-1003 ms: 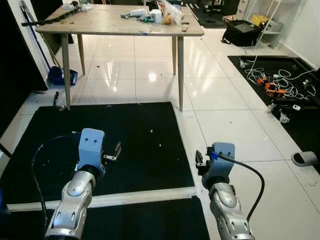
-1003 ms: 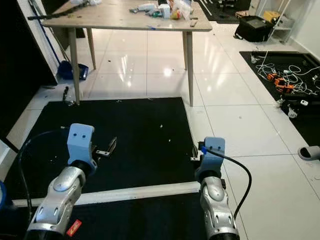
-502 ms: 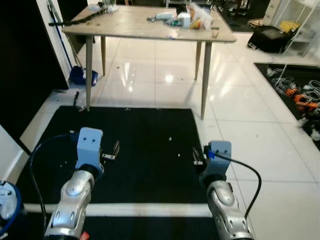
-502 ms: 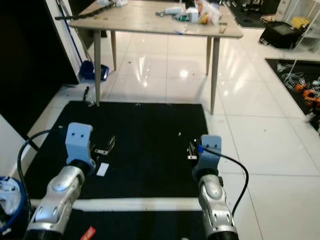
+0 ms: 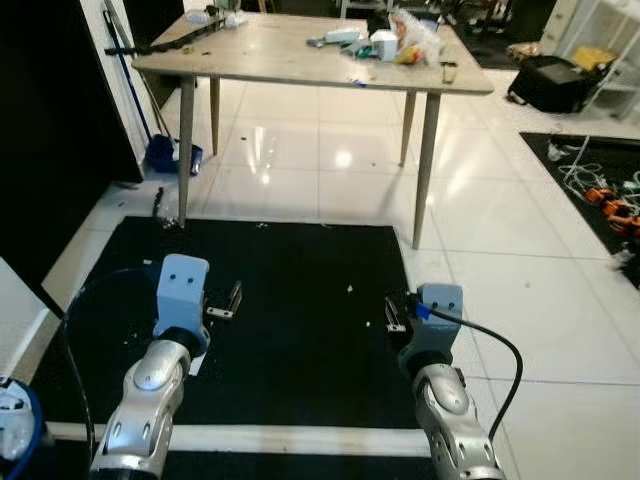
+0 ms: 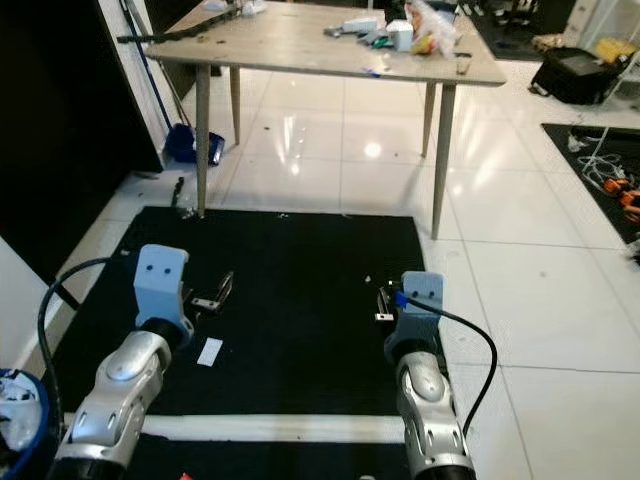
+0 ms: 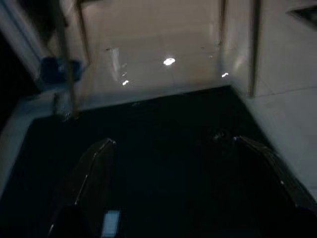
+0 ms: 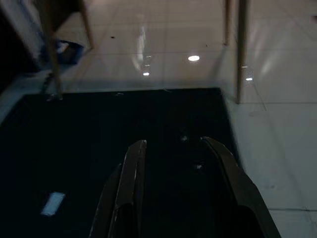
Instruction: Picking trash to rubbish bin
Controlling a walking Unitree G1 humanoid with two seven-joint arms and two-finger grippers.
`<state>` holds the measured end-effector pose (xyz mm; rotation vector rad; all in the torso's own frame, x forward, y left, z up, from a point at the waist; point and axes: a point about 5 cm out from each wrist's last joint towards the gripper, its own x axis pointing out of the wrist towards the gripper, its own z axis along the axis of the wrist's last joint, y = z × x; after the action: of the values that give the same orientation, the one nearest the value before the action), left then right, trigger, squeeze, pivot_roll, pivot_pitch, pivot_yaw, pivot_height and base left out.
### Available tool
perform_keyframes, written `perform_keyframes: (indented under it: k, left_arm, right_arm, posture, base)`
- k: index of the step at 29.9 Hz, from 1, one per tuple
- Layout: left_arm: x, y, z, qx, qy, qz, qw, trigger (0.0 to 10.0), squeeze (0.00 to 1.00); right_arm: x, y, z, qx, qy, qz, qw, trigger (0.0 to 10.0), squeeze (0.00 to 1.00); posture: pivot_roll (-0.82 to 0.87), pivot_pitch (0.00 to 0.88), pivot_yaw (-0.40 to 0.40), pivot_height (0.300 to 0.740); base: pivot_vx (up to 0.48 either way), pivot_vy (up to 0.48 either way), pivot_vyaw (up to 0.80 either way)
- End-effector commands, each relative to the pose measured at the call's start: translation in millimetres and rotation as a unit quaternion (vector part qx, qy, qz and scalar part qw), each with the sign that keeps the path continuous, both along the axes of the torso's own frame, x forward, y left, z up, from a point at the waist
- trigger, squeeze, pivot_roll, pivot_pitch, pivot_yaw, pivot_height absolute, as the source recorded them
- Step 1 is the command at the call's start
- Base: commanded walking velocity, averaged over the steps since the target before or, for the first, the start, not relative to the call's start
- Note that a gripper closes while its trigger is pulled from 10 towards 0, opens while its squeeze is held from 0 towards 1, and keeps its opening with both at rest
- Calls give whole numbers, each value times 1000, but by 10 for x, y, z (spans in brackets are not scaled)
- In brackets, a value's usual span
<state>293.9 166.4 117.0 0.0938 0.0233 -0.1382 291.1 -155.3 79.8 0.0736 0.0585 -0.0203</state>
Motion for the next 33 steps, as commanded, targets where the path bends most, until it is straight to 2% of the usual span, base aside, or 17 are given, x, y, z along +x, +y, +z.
perform_keyframes:
  k: [1,8,33]
  left_arm:
    - [-26,43,-59,7,12,6,1000,10000,0]
    - [-27,39,-62,6,12,6,1000,10000,0]
    - [1,41,-38,6,7,4,1000,10000,0]
  right_arm:
    - [-7,-17,-3,7,1,-6,1000,10000,0]
    - [-3,-24,9,9,-1,-6,1000,10000,0]
    - [24,-14,28,6,-5,-5,1000,10000,0]
  posture:
    - [-40,104,6,740]
    - [-43,110,4,740]
    - [-37,98,2,740]
  base:
    - [307,0,0]
    - [309,0,-686]
    - [310,0,0]
